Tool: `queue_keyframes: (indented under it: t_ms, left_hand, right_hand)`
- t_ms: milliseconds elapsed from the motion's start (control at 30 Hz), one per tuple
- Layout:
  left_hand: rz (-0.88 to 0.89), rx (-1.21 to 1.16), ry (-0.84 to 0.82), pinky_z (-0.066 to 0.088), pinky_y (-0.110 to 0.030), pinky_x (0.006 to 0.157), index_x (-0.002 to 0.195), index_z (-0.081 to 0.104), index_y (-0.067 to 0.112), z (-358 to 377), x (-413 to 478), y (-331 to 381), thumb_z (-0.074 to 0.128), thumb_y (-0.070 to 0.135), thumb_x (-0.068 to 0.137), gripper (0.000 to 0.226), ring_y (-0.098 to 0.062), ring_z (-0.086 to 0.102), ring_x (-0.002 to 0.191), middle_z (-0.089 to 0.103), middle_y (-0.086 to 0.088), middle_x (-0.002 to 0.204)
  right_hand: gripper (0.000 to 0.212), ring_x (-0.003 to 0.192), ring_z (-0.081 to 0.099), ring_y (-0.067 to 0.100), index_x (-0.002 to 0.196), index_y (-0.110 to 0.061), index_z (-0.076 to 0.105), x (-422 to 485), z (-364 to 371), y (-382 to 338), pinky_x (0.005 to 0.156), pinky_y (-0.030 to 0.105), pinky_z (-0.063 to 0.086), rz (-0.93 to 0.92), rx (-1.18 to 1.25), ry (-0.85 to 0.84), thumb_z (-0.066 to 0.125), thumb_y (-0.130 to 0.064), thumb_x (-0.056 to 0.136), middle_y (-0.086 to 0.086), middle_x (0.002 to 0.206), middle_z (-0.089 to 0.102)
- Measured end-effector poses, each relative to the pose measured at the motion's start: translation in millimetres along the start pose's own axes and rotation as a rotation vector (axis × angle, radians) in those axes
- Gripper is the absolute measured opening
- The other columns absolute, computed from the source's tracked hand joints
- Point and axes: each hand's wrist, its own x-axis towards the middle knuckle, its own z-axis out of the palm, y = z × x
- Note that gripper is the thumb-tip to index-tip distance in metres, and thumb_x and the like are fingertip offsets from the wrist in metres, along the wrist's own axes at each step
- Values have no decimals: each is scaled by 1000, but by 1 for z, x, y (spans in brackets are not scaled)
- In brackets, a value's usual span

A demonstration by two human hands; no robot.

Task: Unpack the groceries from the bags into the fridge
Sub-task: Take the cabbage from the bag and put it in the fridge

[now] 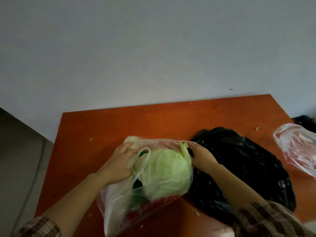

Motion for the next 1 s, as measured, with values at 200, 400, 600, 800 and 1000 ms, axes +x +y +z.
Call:
queue_keyframes:
  t_ms: [200,400,600,800,1000]
  left_hand:
    - [37,111,0,13,-34,118,149,18,34,-2,-9,-34,61,44,71,89,-12,1,147,3,8,160]
    - [334,247,32,18,-31,116,138,2,67,9,-40,-78,40,42,97,62,-8,-7,146,-8,17,156]
    - [462,286,-98,15,-37,117,133,26,68,14,-54,-94,20,51,92,45,-11,-22,144,-14,21,156]
    - [387,117,-110,2,-50,117,109,52,54,14,-56,-56,30,68,81,38,-11,-22,143,2,13,158]
    - [112,0,-5,-9,-56,116,120,58,47,43,-56,-20,8,66,92,60,-31,-16,146,0,0,162]
  right_hand:
    - [51,123,55,21,127,-20,62,-48,29,3,93,28,50,-326,-393,17,66,-37,79,1,130,61]
    - [54,123,56,16,135,-17,51,-90,38,-8,88,28,55,-216,-460,43,39,-34,84,0,132,60]
    - [47,125,55,23,132,-18,58,-123,61,-36,97,34,49,-23,-394,88,42,-21,87,2,133,60]
    - [52,103,59,21,140,-18,41,-141,68,-80,80,34,49,461,190,467,54,-15,90,1,132,49]
    - [22,74,62,21,111,-18,59,-131,56,-100,57,38,51,323,-52,489,57,-27,92,-3,108,58]
